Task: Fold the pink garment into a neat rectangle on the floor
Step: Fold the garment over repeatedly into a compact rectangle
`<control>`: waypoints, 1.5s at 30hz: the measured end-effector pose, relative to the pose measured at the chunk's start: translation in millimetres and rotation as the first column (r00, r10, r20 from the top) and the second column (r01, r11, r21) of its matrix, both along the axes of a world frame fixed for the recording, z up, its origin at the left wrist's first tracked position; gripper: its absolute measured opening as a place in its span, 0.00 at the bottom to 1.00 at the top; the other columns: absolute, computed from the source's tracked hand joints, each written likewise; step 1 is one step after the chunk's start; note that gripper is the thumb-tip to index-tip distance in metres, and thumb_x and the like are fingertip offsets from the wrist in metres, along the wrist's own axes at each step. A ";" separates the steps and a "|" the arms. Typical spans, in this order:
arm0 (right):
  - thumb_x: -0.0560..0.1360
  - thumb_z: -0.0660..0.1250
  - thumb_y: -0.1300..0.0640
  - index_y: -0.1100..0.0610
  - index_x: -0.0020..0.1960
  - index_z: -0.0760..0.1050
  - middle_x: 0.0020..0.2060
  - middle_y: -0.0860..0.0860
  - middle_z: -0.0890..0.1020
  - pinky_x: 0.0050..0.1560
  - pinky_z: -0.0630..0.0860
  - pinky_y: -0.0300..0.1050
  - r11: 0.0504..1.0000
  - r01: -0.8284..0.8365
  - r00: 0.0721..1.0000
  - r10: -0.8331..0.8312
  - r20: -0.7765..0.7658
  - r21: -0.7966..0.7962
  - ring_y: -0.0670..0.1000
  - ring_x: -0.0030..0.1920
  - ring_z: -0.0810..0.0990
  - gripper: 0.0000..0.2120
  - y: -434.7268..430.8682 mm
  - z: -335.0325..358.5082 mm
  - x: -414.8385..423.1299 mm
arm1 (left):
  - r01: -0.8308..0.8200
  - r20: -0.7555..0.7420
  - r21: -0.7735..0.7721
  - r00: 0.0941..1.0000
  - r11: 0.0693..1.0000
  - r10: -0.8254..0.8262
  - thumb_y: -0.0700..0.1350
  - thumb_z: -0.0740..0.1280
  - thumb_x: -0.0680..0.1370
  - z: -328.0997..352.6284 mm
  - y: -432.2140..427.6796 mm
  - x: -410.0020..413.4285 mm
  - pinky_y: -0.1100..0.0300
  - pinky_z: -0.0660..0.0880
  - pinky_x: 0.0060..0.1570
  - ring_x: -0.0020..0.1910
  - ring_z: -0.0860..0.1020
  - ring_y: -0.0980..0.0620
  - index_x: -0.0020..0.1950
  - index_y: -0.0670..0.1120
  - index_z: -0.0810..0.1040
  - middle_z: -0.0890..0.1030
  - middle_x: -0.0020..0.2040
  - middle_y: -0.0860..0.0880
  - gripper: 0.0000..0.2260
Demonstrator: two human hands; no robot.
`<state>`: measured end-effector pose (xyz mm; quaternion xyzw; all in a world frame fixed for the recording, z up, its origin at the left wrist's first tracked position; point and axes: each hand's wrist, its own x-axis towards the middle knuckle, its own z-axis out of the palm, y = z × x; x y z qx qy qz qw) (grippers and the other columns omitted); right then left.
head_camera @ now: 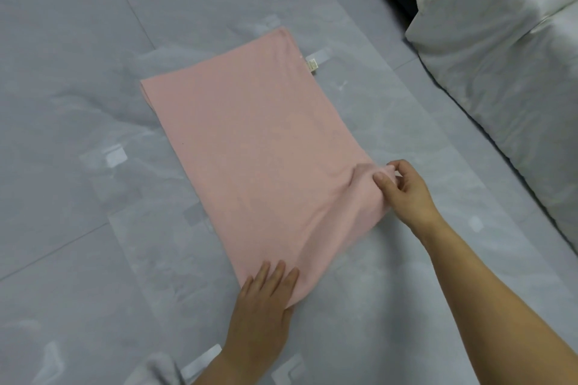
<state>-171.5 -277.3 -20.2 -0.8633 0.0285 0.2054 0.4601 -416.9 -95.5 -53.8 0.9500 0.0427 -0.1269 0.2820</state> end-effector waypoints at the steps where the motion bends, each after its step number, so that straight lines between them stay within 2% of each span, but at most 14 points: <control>1: 0.74 0.68 0.51 0.57 0.52 0.71 0.40 0.55 0.75 0.40 0.71 0.44 0.999 0.019 0.999 -0.020 -0.034 -0.046 0.52 0.39 0.72 0.12 -1.2 -0.9 1.1 | -0.005 0.001 -0.005 1.000 1.000 0.005 0.49 0.56 0.69 1.1 0.6 0.6 0.49 0.78 0.48 0.57 0.79 0.45 0.64 0.53 0.68 0.80 0.59 0.50 0.22; 4: 0.68 0.73 0.44 0.58 0.54 0.72 0.47 0.53 0.77 0.51 0.75 0.50 0.967 -0.019 0.990 -0.018 -0.140 -0.254 0.54 0.47 0.77 0.23 -12.6 1.2 5.0 | -0.026 0.027 -0.015 0.999 1.000 0.026 0.48 0.56 0.70 5.0 0.8 1.3 0.49 0.78 0.49 0.57 0.79 0.46 0.64 0.52 0.68 0.80 0.59 0.49 0.22; 6: 0.61 0.75 0.38 0.60 0.45 0.75 0.42 0.53 0.79 0.45 0.74 0.48 0.909 -0.149 0.965 0.048 -0.258 -0.390 0.54 0.43 0.78 0.27 -22.2 6.0 6.5 | -0.031 0.051 -0.016 0.998 0.999 0.032 0.49 0.56 0.70 7.6 0.6 1.0 0.49 0.78 0.49 0.57 0.79 0.46 0.64 0.52 0.68 0.80 0.59 0.49 0.21; 12: 0.62 0.79 0.51 0.62 0.45 0.78 0.44 0.53 0.81 0.40 0.72 0.41 0.908 -0.285 0.858 0.099 -0.505 -0.307 0.51 0.44 0.79 0.20 -48.3 19.5 1.7 | 0.023 0.045 0.062 0.999 0.998 -0.026 0.50 0.56 0.69 8.6 -3.0 0.5 0.50 0.78 0.48 0.56 0.80 0.46 0.63 0.51 0.68 0.81 0.59 0.49 0.22; 17: 0.65 0.75 0.52 0.61 0.46 0.80 0.44 0.54 0.84 0.45 0.74 0.40 0.998 -0.002 0.939 0.022 -0.344 0.058 0.53 0.46 0.81 0.16 -59.5 25.5 -12.6 | 0.071 -0.022 0.114 0.997 0.991 -0.068 0.49 0.55 0.68 3.4 -7.5 -2.9 0.49 0.78 0.48 0.56 0.80 0.45 0.62 0.51 0.69 0.81 0.59 0.48 0.22; 19: 0.62 0.76 0.41 0.59 0.41 0.76 0.35 0.51 0.80 0.43 0.70 0.44 0.988 -0.129 0.963 0.104 -0.247 -0.089 0.53 0.40 0.77 0.23 -66.0 17.8 -14.9 | 0.085 -0.054 0.128 0.995 0.988 -0.078 0.50 0.55 0.68 1.4 -7.3 -3.8 0.49 0.78 0.49 0.57 0.79 0.45 0.62 0.50 0.68 0.80 0.60 0.48 0.23; 24: 0.58 0.72 0.31 0.42 0.64 0.65 0.45 0.45 0.80 0.73 0.47 0.51 0.795 -0.405 0.911 0.393 -0.125 -0.451 0.47 0.48 0.75 0.39 -82.2 -0.2 -18.2 | 0.094 -0.078 0.089 0.993 0.992 -0.088 0.46 0.55 0.68 -3.2 -4.5 -1.4 0.52 0.79 0.48 0.57 0.79 0.45 0.62 0.50 0.68 0.81 0.59 0.47 0.22; 28: 0.58 0.76 0.42 0.43 0.61 0.66 0.39 0.46 0.76 0.61 0.57 0.48 0.306 -0.548 0.504 0.864 -0.016 -0.778 0.54 0.42 0.75 0.35 -94.4 -21.0 -33.9 | 0.128 -0.048 0.042 0.991 0.991 -0.125 0.45 0.56 0.67 -2.6 8.3 3.4 0.56 0.80 0.47 0.55 0.80 0.47 0.57 0.49 0.78 0.82 0.56 0.48 0.21; 30: 0.59 0.76 0.58 0.42 0.54 0.68 0.33 0.47 0.73 0.50 0.60 0.44 0.394 -0.506 0.587 0.809 0.029 -0.767 0.54 0.37 0.74 0.29 -94.7 -26.8 -34.6 | 0.032 -0.072 -0.033 0.997 0.999 -0.034 0.48 0.56 0.67 1.2 14.1 5.7 0.61 0.78 0.45 0.52 0.81 0.51 0.53 0.52 0.82 0.83 0.53 0.52 0.20; 32: 0.61 0.71 0.54 0.41 0.47 0.74 0.33 0.49 0.75 0.47 0.61 0.46 0.607 -0.444 0.733 0.669 0.123 -0.659 0.58 0.39 0.75 0.16 -84.4 -24.1 -29.9 | -0.225 -0.129 -0.171 0.970 0.959 0.205 0.51 0.59 0.70 10.3 22.2 9.6 0.66 0.75 0.43 0.47 0.80 0.57 0.49 0.56 0.81 0.83 0.46 0.59 0.13; 34: 0.62 0.69 0.46 0.49 0.41 0.82 0.47 0.49 0.78 0.53 0.64 0.47 0.806 -0.345 0.872 0.465 0.154 -0.482 0.59 0.53 0.74 0.10 -71.7 -15.5 -16.3 | -0.455 -0.174 -0.324 0.891 0.830 0.420 0.49 0.69 0.72 18.0 32.7 19.2 0.70 0.71 0.39 0.39 0.78 0.62 0.41 0.59 0.80 0.82 0.39 0.61 0.04; 36: 0.63 0.76 0.50 0.54 0.37 0.82 0.63 0.43 0.70 0.65 0.58 0.44 0.928 -0.252 0.961 0.272 0.040 -0.273 0.49 0.69 0.61 0.09 -57.3 1.6 -1.5 | -0.564 -0.161 -0.423 0.817 0.709 0.554 0.43 0.74 0.70 24.8 47.7 29.2 0.73 0.70 0.36 0.36 0.78 0.64 0.36 0.58 0.79 0.81 0.37 0.63 0.10; 40: 0.68 0.73 0.60 0.53 0.43 0.81 0.61 0.46 0.76 0.65 0.64 0.41 0.987 -0.052 0.994 0.066 -0.089 0.152 0.41 0.70 0.63 0.05 -24.0 27.4 18.4 | -0.565 -0.168 -0.559 0.793 0.607 0.585 0.46 0.72 0.67 45.6 76.9 50.8 0.74 0.71 0.38 0.39 0.78 0.65 0.39 0.66 0.79 0.81 0.38 0.65 0.12; 45: 0.75 0.67 0.60 0.48 0.38 0.80 0.35 0.40 0.81 0.43 0.72 0.36 0.976 0.015 0.998 -0.026 0.049 0.216 0.45 0.42 0.77 0.10 31.7 26.9 41.9 | -0.621 -0.112 -0.594 0.693 0.511 0.712 0.41 0.72 0.71 55.1 110.5 83.1 0.73 0.72 0.38 0.39 0.78 0.64 0.39 0.56 0.80 0.81 0.38 0.63 0.09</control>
